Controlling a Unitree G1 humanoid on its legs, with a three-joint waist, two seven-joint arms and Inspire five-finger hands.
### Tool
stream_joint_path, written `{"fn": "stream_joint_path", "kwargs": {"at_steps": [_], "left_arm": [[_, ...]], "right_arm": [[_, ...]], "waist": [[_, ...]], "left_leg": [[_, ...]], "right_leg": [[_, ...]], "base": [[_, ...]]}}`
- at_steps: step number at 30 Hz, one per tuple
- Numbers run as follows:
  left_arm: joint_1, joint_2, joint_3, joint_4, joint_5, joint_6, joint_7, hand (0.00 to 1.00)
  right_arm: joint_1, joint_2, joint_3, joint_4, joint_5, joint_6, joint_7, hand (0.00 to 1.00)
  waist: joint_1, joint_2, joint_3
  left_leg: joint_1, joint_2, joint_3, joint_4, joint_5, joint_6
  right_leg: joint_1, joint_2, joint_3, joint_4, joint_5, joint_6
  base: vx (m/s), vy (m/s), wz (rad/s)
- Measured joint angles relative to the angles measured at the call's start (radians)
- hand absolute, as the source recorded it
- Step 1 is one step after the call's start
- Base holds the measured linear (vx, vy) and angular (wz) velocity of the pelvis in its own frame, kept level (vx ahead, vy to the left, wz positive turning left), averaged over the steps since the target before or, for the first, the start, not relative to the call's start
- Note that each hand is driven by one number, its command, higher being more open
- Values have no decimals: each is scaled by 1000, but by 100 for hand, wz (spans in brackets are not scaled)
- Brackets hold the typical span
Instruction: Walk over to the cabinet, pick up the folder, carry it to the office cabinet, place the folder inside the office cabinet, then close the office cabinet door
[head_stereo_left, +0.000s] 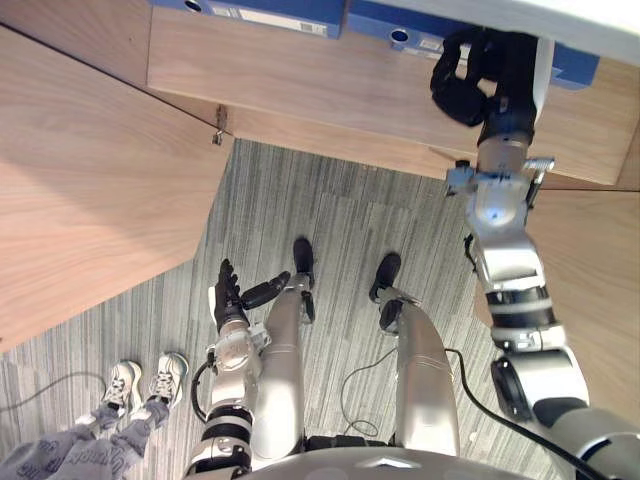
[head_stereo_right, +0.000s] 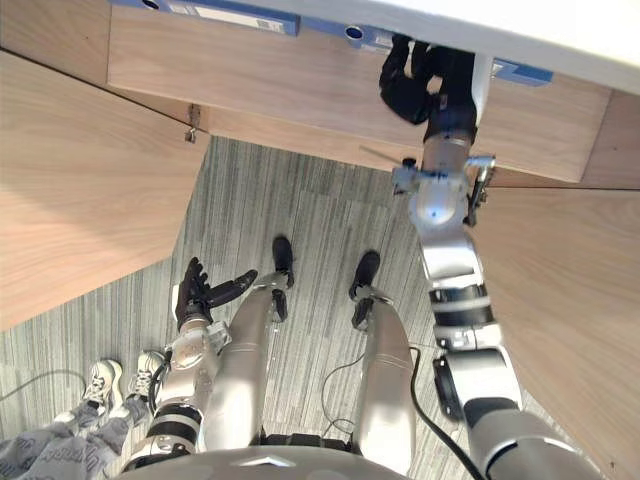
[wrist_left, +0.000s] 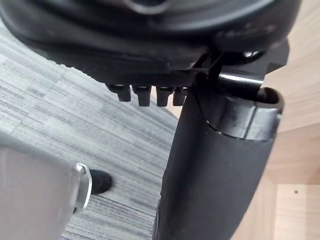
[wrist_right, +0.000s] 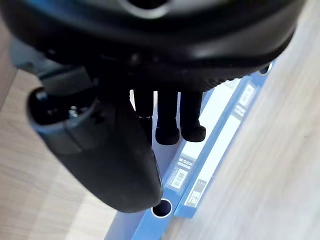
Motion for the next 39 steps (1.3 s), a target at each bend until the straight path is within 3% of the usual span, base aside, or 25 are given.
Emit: {"fn": "stream_joint_path", "kwargs": {"at_steps": [7,12,14,16,17,26,39], "left_arm": [[45,-5,-1,29,41,32,-32,100],[89,14,-32,114,67,38,-49,100],[114,33,-46,182,83,45,-60,100],[116,52,-64,243,87,50,-68,100],[117,54,-68,267,101,52,-71,100],[145,75,-72,358,140,59,-89,100],[189,88,-71,437,177,75,-123,100]], "right_arm": [[377,115,140,-48,9,-34,96,0],[588,177,157,-42,-3,-78,182,0],[626,185,157,50,-26,-103,207,0],[622,178,151,187,-75,-109,221,0],[613,172,143,278,-91,-108,229,100],[603,176,52,726,-139,-68,247,100],[610,203,-106,913,-67,-10,213,100]], "waist": [[-25,-6,-7],[-32,-37,-86],[-47,-60,-143],[-61,-62,-182],[-64,-56,-199],[-77,-9,-282],[-89,-21,-332]], "left_leg": [[181,16,44,23,-68,-3],[319,14,62,-57,-63,-7],[383,2,66,-133,-40,-16],[438,-8,65,-205,-13,-20],[470,-12,65,-247,3,-25],[685,-23,75,-449,63,-45],[814,-52,97,-598,150,-38]], "right_leg": [[172,8,32,-11,-22,21],[297,23,40,-89,-23,29],[351,29,42,-154,-10,38],[407,37,34,-227,14,41],[444,45,30,-283,36,43],[649,80,30,-477,105,52],[715,87,67,-540,153,53]], "base": [[12,-1,-16],[133,-23,-11],[211,-33,-5],[176,-14,4],[124,3,-3],[82,-9,-5],[-90,1,-7]]}}
